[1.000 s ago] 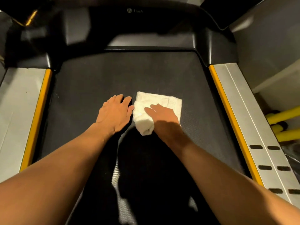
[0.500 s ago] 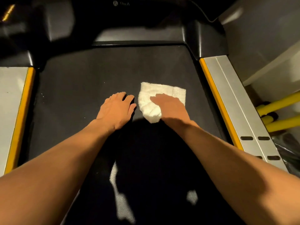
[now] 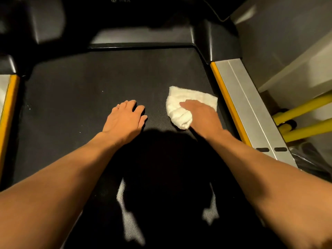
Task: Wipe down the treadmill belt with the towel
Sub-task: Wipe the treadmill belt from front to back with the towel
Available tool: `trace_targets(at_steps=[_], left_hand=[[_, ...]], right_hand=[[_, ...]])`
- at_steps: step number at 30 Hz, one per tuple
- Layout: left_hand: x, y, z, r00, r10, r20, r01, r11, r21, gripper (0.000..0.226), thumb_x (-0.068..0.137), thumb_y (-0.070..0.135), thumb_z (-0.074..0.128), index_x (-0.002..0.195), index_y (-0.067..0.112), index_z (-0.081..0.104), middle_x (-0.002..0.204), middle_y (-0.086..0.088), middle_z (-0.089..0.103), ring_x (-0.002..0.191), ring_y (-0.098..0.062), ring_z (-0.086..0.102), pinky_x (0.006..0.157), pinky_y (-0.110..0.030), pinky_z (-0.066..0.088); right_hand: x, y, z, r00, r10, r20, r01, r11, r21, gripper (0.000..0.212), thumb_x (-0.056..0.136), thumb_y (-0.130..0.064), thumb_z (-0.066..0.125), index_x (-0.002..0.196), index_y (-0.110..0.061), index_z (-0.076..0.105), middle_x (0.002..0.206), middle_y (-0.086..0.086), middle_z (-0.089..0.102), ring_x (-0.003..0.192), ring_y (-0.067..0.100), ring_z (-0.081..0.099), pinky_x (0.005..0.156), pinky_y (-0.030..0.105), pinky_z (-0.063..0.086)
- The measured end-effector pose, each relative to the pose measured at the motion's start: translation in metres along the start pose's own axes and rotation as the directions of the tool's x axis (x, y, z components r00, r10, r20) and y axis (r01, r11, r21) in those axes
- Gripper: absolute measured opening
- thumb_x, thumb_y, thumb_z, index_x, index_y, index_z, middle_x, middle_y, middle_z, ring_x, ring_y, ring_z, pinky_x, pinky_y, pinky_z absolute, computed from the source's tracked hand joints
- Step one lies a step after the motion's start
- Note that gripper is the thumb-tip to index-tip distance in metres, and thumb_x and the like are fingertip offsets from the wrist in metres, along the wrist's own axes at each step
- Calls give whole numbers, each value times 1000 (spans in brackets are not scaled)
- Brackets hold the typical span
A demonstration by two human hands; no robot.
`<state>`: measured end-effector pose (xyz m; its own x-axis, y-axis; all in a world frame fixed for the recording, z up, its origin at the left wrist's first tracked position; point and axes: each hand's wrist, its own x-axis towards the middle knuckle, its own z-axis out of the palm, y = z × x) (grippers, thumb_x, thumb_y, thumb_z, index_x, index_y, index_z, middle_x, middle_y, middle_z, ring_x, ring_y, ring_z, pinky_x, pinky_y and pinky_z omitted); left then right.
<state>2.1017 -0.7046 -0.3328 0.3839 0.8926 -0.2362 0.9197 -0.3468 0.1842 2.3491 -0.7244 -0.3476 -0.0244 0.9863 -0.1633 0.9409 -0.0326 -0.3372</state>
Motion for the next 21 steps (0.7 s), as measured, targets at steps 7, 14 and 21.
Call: trace_targets(at_steps=[7, 14, 21], left_hand=[[1, 2, 1, 1000, -2, -6, 3, 1000, 23, 48, 102, 42, 31, 141, 17, 43, 145, -12, 40, 133, -31, 37, 110, -45, 29], [-5, 9, 1, 1000, 22, 0, -22, 1000, -2, 46, 102, 42, 34, 139, 18, 45, 144, -10, 40, 131, -30, 39, 106, -43, 33], [-18, -6, -4, 998, -58, 25, 58, 998, 5, 46, 102, 40, 32, 141, 18, 42, 145, -11, 39, 129, -31, 40, 103, -44, 37]], right_hand=[[-17, -5, 12, 997, 43, -66, -43, 999, 7, 46, 98, -29, 43, 143, -21, 42, 150, 4, 41, 138, 24, 36, 113, 33, 23], [9, 26, -9, 949, 289, -125, -245, 927, 285, 40, 101, -26, 46, 140, -20, 48, 142, 3, 50, 130, 22, 45, 108, 27, 29], [-27, -31, 25, 998, 59, -1, -58, 988, 140, 47, 102, -31, 39, 147, -18, 35, 153, 5, 35, 142, 25, 30, 117, 36, 15]])
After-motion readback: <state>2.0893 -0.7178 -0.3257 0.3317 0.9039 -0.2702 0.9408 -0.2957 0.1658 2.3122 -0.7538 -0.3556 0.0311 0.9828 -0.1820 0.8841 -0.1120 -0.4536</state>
